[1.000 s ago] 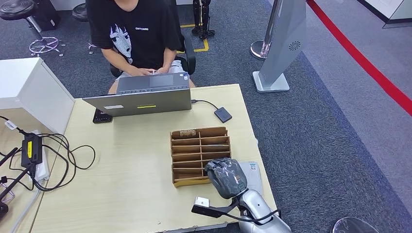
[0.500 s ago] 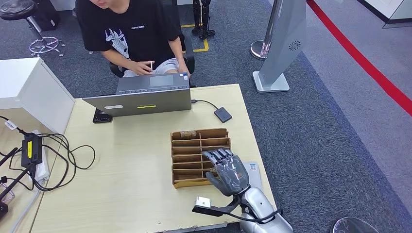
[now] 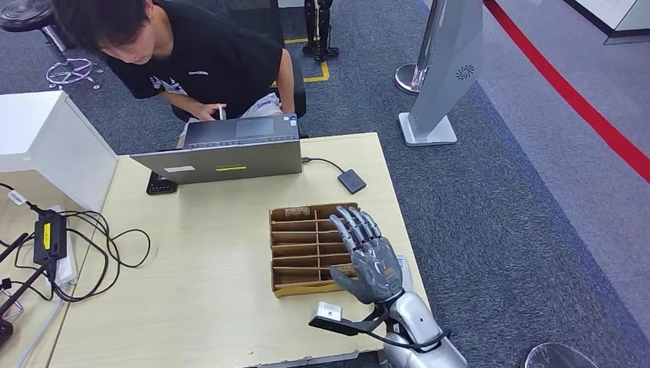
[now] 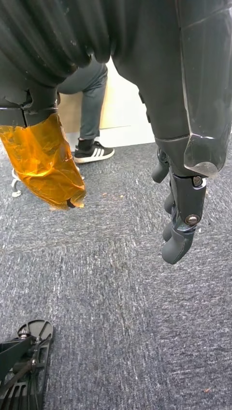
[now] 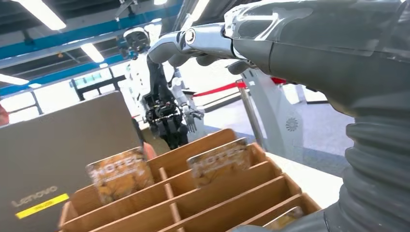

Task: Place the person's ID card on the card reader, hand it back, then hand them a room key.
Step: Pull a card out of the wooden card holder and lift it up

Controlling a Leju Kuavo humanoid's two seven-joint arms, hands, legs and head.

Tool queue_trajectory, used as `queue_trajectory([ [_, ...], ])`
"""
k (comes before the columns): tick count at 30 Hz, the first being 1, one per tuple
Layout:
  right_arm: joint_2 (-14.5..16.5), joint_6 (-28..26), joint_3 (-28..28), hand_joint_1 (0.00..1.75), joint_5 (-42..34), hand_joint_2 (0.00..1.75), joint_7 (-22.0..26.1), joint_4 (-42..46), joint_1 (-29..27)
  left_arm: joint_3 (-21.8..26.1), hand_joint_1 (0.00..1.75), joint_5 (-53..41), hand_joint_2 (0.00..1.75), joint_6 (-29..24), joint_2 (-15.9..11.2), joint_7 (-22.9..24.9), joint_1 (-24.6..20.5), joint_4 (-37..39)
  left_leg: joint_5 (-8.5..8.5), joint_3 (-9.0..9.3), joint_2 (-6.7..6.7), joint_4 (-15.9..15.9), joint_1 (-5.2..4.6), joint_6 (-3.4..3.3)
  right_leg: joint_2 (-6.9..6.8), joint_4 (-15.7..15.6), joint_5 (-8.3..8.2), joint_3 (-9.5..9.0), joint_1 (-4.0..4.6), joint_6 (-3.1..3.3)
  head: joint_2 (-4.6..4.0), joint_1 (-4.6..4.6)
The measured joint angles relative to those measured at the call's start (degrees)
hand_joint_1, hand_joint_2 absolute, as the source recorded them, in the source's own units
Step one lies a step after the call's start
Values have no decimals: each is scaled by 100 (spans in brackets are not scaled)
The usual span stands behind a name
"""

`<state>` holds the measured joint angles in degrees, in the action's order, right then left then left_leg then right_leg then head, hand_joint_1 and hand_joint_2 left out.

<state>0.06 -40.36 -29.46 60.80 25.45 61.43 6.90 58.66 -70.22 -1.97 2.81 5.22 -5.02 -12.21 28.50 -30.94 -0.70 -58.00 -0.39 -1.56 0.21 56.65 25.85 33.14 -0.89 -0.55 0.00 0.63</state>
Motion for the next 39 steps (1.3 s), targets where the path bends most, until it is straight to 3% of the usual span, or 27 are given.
queue_trajectory([
  [12, -266, 1, -50, 0, 92, 175, -482, 79, -62, 18, 0, -39, 175, 0, -4, 1, 0, 0, 0, -1, 0, 0, 0, 0, 0, 0, 0, 0, 0, 0, 0, 0],
  [25, -190, 1, -152, 0, 274, 175, -793, -155, 772, 20, 0, -232, 175, 26, 2, 3, -25, 0, -2, 0, 2, -1, 0, -1, 1, 2, -2, -1, 0, 1, 0, 0],
  [39, -69, -1, -428, 0, 425, 175, -1113, -525, 1228, 20, 0, -332, 175, 69, 27, 22, -61, 1, -2, 2, 2, -1, 0, -2, 1, 2, -2, -2, -1, 1, 0, -1],
])
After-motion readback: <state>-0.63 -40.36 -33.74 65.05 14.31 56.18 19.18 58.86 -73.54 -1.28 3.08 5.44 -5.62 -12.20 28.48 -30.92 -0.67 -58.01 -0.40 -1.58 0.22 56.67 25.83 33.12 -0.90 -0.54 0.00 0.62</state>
